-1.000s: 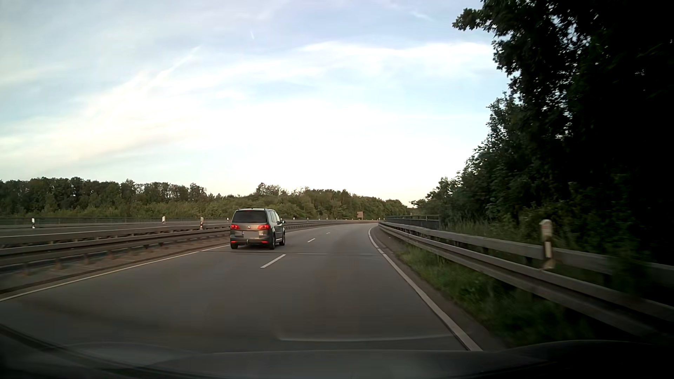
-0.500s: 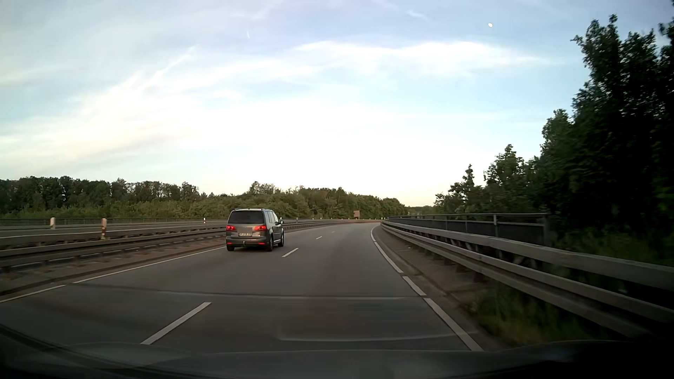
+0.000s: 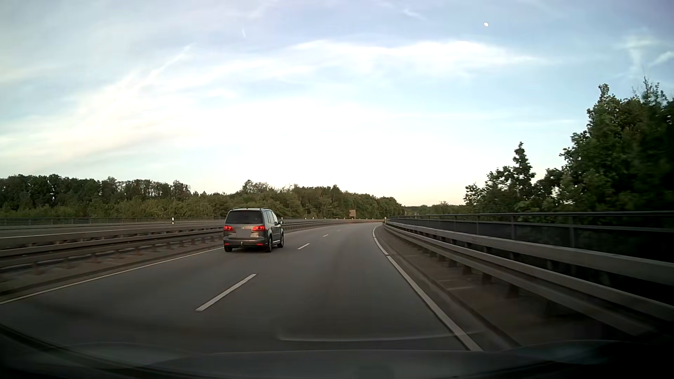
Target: Follow the waypoints while adhering to traffic rules and regulations
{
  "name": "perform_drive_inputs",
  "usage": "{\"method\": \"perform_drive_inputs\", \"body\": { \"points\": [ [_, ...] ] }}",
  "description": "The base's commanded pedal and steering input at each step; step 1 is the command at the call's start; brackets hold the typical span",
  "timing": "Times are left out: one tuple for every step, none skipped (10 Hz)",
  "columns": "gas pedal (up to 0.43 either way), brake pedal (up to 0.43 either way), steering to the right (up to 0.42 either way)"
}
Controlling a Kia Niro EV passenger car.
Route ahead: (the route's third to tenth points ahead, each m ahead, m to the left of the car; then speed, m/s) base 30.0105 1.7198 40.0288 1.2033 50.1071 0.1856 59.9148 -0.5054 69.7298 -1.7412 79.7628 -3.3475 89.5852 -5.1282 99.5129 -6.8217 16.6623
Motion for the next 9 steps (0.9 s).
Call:
{"method": "perform_drive_inputs", "body": {
  "points": [
    [0.0, 0.0, 0.007],
    [0.0, 0.0, 0.008],
    [0.0, 0.0, 0.008],
    [0.0, 0.0, 0.008],
    [0.0, 0.0, 0.008],
    [0.0, 0.0, 0.008],
    [0.0, 0.0, 0.008],
    [0.0, 0.0, 0.008],
    [0.0, 0.0, 0.008]
  ]
}}
